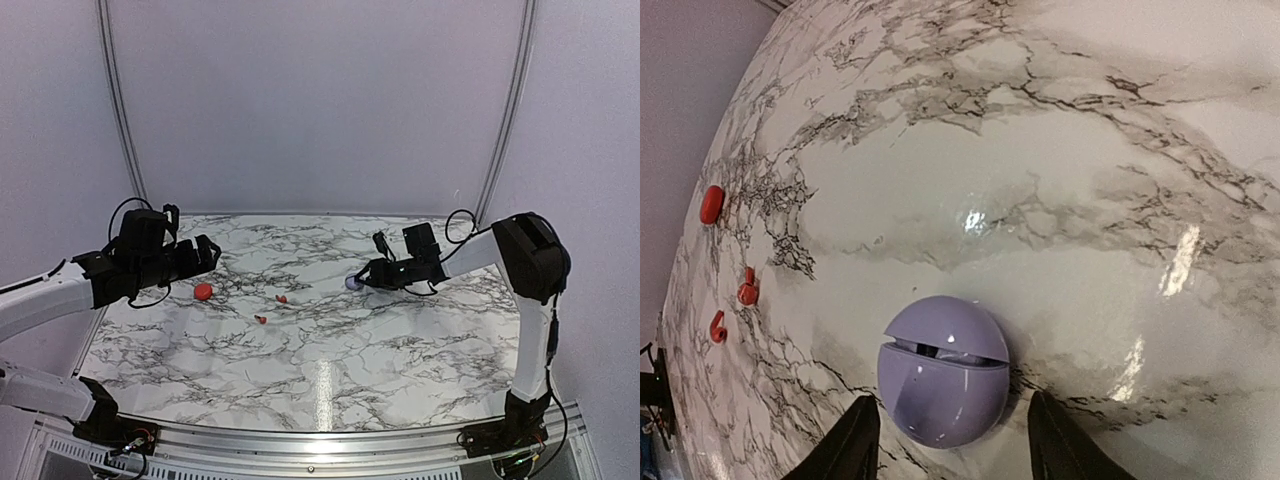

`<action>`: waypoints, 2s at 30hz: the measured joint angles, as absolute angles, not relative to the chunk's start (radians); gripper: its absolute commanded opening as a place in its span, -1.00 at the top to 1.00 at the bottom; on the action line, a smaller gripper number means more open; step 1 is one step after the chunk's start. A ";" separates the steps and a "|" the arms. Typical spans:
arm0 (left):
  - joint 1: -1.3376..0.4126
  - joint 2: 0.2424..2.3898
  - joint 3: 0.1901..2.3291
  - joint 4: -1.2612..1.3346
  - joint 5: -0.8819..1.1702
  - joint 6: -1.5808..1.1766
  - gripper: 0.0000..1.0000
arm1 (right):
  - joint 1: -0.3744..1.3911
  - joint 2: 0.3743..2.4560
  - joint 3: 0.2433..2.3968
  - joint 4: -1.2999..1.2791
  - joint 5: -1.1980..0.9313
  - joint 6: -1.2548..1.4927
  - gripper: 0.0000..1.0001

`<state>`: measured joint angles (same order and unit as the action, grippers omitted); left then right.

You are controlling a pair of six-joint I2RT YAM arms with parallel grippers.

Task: Insert the wireless bluetooth earbuds into the charging case
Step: Pick up the charging case from the corner of the board.

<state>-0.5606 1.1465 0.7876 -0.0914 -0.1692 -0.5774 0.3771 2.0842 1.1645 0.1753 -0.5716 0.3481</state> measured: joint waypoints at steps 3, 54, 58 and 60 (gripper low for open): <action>-0.528 1.147 0.774 -0.099 -0.184 -0.596 -0.98 | 0.364 2.071 1.163 0.160 -0.554 0.340 -0.28; -0.428 1.880 1.031 -0.042 -0.229 -0.538 0.03 | 0.310 1.475 0.898 0.210 -0.493 0.235 -0.97; -0.451 1.894 1.047 -0.034 -0.226 -0.511 0.10 | 0.310 1.475 0.898 0.210 -0.503 0.235 -0.97; -0.456 1.894 1.047 -0.032 -0.223 -0.505 0.10 | 0.310 1.475 0.898 0.210 -0.511 0.235 -0.97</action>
<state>-0.4564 1.8942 1.0473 -0.0322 -0.2234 -0.5045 0.3099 1.4750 0.8982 0.2096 -0.5110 0.2348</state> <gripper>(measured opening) 0.527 0.986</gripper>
